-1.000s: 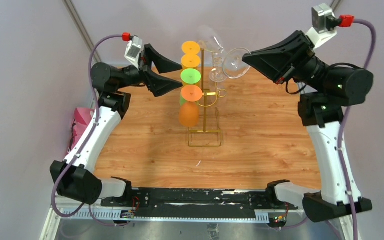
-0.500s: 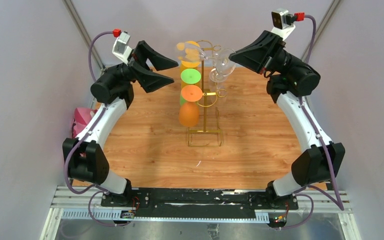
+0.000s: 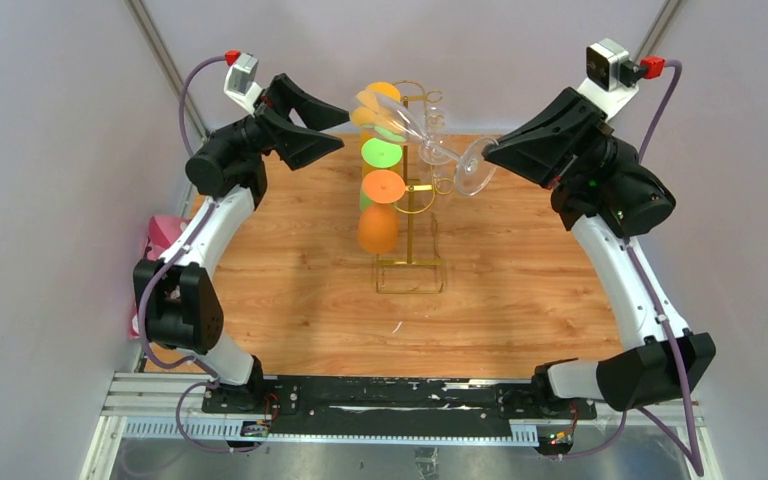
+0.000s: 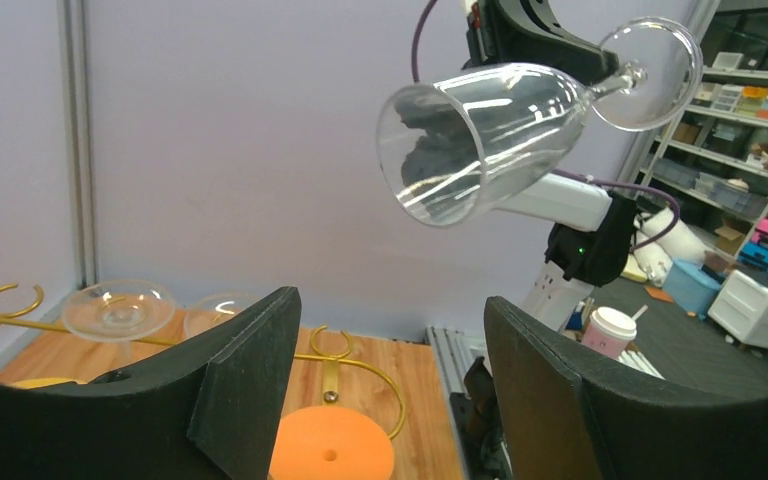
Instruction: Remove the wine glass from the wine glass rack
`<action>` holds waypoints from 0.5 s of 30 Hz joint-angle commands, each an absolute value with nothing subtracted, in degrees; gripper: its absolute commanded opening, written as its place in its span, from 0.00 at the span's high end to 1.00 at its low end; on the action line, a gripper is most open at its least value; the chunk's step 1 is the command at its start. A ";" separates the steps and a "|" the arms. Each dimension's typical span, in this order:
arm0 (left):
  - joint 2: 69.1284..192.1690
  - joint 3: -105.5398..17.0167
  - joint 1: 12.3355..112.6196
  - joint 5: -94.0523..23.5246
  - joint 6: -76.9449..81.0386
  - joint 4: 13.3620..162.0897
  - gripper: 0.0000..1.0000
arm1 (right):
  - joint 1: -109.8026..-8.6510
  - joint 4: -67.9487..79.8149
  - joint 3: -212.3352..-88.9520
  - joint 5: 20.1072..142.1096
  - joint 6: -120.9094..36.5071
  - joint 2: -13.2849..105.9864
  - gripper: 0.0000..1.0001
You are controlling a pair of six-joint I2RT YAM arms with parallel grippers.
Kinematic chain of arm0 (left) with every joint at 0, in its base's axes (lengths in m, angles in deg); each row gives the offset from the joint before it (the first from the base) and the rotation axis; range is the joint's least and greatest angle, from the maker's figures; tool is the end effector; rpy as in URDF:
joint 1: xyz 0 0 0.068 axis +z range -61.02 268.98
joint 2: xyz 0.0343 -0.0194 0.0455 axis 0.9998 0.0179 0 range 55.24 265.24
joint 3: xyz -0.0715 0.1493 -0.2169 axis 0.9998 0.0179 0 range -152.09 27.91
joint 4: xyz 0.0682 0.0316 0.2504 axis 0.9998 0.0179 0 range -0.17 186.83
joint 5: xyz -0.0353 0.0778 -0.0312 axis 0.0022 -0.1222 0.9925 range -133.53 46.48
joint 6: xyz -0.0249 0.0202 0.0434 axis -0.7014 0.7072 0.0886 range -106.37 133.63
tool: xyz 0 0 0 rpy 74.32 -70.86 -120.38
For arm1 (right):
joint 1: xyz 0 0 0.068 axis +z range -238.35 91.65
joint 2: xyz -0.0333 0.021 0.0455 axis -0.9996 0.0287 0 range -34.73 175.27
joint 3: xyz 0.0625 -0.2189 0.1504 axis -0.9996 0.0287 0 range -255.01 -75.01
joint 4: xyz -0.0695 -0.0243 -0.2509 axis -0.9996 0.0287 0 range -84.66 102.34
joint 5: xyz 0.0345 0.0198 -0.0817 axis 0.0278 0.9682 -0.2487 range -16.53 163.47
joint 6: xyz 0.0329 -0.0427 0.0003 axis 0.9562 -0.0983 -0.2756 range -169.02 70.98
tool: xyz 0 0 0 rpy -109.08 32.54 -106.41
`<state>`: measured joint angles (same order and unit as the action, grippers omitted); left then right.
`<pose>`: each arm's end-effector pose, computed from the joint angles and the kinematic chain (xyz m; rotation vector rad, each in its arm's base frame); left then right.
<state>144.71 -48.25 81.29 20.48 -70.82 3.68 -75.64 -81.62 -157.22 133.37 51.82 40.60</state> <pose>0.2893 -0.0713 0.4651 0.7949 1.0157 -1.5761 0.1719 0.0703 0.5495 -0.9205 0.7928 1.7385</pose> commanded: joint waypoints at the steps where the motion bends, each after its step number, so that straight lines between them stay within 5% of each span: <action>1: 146.28 -51.45 81.59 19.29 -72.90 -0.03 0.27 | -75.91 -86.04 -154.88 131.54 52.55 40.69 1.00; 15: 142.17 -47.86 80.79 18.43 -71.64 -0.02 0.26 | -71.78 -86.02 -153.83 130.86 50.35 43.49 1.00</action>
